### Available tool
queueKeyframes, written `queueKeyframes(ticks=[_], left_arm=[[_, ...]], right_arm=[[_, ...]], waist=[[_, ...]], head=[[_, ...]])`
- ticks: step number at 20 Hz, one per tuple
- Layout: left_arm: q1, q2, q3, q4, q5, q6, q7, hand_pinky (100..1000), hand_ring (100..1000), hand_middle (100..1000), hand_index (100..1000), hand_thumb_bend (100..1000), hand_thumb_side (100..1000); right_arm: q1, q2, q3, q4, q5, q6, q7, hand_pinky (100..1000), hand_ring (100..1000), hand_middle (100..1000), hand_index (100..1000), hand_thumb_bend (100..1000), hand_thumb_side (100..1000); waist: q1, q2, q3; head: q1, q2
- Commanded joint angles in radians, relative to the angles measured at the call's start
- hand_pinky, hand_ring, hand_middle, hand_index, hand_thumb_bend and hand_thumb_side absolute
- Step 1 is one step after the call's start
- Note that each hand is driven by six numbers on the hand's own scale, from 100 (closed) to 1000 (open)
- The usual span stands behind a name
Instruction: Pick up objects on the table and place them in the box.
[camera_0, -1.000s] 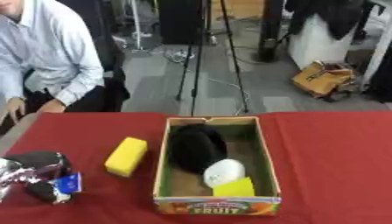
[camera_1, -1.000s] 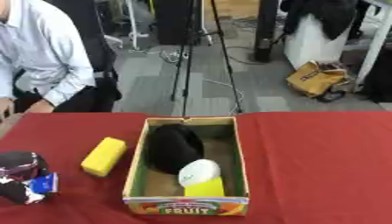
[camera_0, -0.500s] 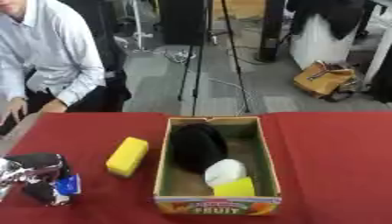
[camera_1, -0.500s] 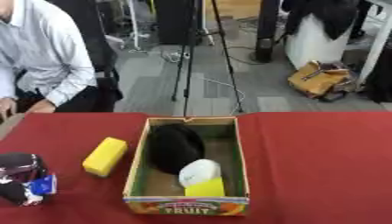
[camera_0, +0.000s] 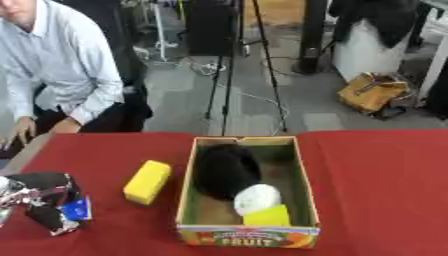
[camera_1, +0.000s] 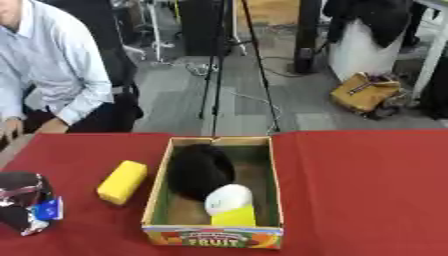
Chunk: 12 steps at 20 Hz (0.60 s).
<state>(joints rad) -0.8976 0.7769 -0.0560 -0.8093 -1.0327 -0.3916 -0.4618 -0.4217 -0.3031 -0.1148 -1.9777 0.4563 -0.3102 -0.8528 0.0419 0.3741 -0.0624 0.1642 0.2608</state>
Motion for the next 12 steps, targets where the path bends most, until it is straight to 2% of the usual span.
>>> queueKeyframes(ticks=[1,12], left_arm=[[-0.027,0.043,0.007,-0.017,-0.008,0.004,-0.006,471,473,517,641,359,554],[-0.041,0.046,0.009,-0.019,-0.021,0.012,-0.018,465,464,507,635,352,554]], right_arm=[[-0.005,-0.015,-0.005,-0.022,0.002,-0.013,-0.009,808,777,626,635,100,1000],[-0.001,-0.014,-0.004,-0.022,0.0,-0.012,-0.006,810,776,626,635,100,1000]], waist=[[0.001,-0.032,0.003],[0.004,-0.038,0.01]], head=[[-0.002,0.006],[-0.006,0.011]])
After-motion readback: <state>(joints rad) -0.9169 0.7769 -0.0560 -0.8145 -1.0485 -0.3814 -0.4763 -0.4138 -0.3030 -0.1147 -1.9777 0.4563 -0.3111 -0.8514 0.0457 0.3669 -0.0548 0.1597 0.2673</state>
